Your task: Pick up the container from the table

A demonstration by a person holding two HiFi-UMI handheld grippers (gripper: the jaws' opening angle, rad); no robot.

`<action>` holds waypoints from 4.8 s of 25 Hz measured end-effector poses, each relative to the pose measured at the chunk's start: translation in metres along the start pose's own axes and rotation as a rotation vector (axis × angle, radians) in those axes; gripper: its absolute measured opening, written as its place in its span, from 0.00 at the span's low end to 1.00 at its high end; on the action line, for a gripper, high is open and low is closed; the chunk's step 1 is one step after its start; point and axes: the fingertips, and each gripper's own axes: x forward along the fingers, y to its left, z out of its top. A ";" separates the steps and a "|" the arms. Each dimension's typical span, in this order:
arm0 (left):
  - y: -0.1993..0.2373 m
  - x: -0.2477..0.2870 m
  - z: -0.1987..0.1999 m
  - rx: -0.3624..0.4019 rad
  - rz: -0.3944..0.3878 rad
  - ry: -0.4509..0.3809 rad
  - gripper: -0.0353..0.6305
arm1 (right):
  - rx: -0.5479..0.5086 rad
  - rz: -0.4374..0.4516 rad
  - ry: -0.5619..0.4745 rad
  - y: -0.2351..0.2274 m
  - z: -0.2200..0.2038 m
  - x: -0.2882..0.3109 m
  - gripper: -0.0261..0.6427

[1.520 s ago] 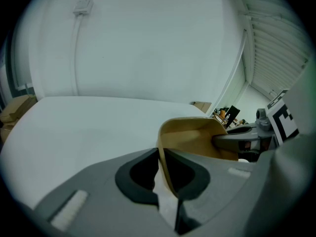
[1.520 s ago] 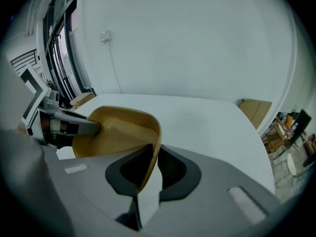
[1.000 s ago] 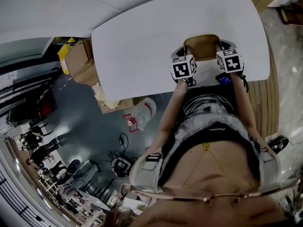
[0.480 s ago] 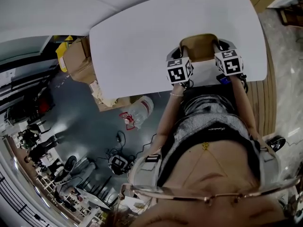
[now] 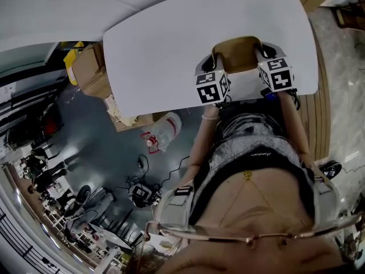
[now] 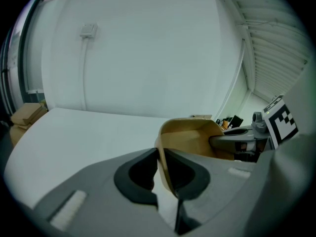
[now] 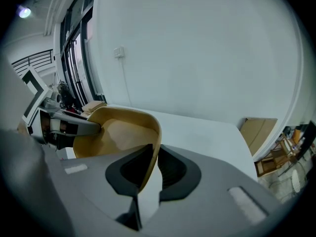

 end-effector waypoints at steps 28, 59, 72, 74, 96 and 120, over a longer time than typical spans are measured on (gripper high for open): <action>-0.014 -0.030 0.050 -0.013 0.069 -0.109 0.09 | -0.052 0.063 -0.092 -0.006 0.056 -0.025 0.13; -0.017 -0.060 0.061 0.007 0.039 -0.187 0.09 | -0.047 0.047 -0.161 0.008 0.065 -0.048 0.13; -0.013 -0.066 0.057 0.018 0.022 -0.192 0.10 | -0.044 0.039 -0.171 0.017 0.064 -0.050 0.13; -0.014 -0.066 0.057 0.017 0.019 -0.192 0.10 | -0.043 0.038 -0.171 0.016 0.063 -0.051 0.13; -0.019 -0.071 0.053 0.035 -0.010 -0.184 0.10 | -0.017 0.009 -0.178 0.019 0.055 -0.061 0.12; -0.024 -0.064 0.062 0.057 -0.020 -0.171 0.10 | -0.004 0.002 -0.179 0.009 0.061 -0.060 0.12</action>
